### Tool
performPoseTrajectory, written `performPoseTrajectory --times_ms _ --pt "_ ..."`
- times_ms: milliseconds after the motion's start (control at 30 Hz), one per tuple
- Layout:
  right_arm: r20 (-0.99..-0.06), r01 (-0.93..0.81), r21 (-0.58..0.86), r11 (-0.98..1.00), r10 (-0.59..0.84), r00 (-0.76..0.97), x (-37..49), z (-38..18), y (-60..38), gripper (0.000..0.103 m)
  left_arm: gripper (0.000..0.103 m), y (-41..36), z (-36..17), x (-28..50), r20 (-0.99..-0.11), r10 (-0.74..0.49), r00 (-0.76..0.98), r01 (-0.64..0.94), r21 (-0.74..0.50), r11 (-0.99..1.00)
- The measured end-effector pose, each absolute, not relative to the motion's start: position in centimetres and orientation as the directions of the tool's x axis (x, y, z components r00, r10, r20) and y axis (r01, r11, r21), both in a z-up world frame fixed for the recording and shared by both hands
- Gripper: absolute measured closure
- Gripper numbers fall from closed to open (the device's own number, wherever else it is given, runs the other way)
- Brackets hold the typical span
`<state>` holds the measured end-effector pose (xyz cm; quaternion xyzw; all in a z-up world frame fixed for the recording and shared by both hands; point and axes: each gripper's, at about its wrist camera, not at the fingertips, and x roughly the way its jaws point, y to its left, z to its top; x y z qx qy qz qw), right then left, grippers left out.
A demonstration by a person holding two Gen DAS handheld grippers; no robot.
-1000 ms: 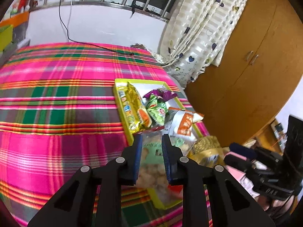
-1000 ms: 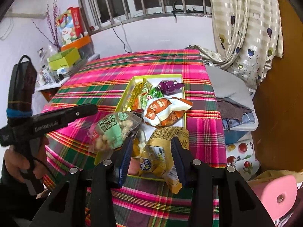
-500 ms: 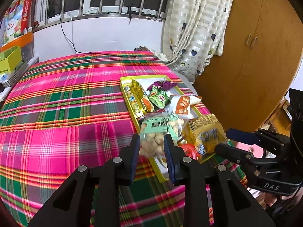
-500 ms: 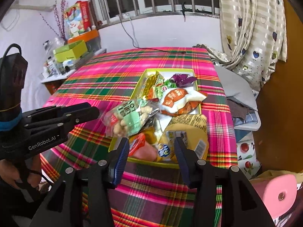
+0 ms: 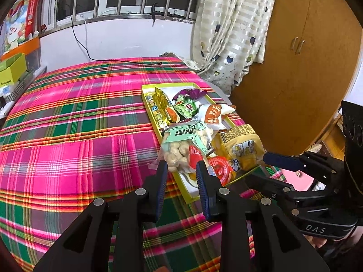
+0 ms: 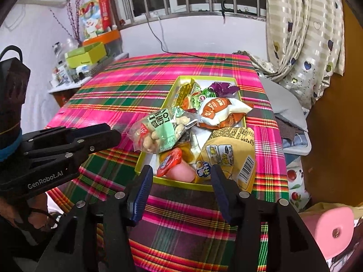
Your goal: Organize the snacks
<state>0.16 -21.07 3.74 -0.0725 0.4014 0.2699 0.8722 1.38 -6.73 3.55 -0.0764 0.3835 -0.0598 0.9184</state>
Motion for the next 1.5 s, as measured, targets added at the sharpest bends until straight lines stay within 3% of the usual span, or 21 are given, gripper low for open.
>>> performPoseTrajectory --times_ms 1500 --pt "-0.743 -0.538 0.075 0.84 0.407 0.532 0.17 3.18 -20.76 0.048 0.076 -7.68 3.0 1.39 -0.711 -0.175 0.681 0.07 -0.174 0.982"
